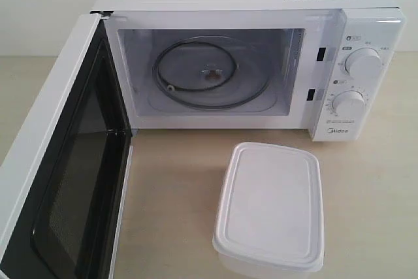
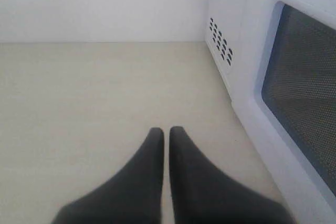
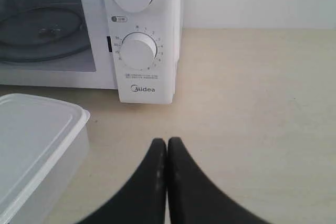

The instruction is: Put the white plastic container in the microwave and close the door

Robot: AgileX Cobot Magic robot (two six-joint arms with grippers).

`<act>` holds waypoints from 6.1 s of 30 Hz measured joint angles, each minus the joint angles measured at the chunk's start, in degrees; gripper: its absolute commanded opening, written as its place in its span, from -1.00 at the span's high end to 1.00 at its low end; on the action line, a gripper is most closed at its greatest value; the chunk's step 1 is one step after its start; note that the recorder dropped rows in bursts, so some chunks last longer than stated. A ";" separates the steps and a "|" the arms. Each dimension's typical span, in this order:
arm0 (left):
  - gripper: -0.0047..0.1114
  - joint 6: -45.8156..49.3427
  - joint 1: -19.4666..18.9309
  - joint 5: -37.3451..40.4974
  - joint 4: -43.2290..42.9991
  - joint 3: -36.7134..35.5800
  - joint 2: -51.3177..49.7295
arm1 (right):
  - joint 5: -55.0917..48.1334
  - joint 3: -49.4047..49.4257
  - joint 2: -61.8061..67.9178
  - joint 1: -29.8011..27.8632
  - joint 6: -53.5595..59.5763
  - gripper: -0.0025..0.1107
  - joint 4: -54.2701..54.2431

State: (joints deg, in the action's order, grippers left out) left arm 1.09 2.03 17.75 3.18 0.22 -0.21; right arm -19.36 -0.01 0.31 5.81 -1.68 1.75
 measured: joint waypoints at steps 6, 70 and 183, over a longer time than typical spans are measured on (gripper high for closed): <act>0.84 0.00 0.00 0.00 0.00 0.00 0.00 | 0.00 0.00 0.00 0.00 0.00 0.96 0.00; 0.84 0.00 0.00 0.00 0.00 0.00 0.00 | 0.00 0.00 0.00 0.00 0.00 0.96 0.00; 0.84 0.00 0.00 0.00 0.00 0.00 0.00 | 43.73 -5.35 40.43 0.00 -5.29 0.96 4.47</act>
State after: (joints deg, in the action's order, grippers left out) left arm 1.09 2.03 17.75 3.18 0.22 -0.21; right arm 24.37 -5.36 40.74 5.81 -6.96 6.22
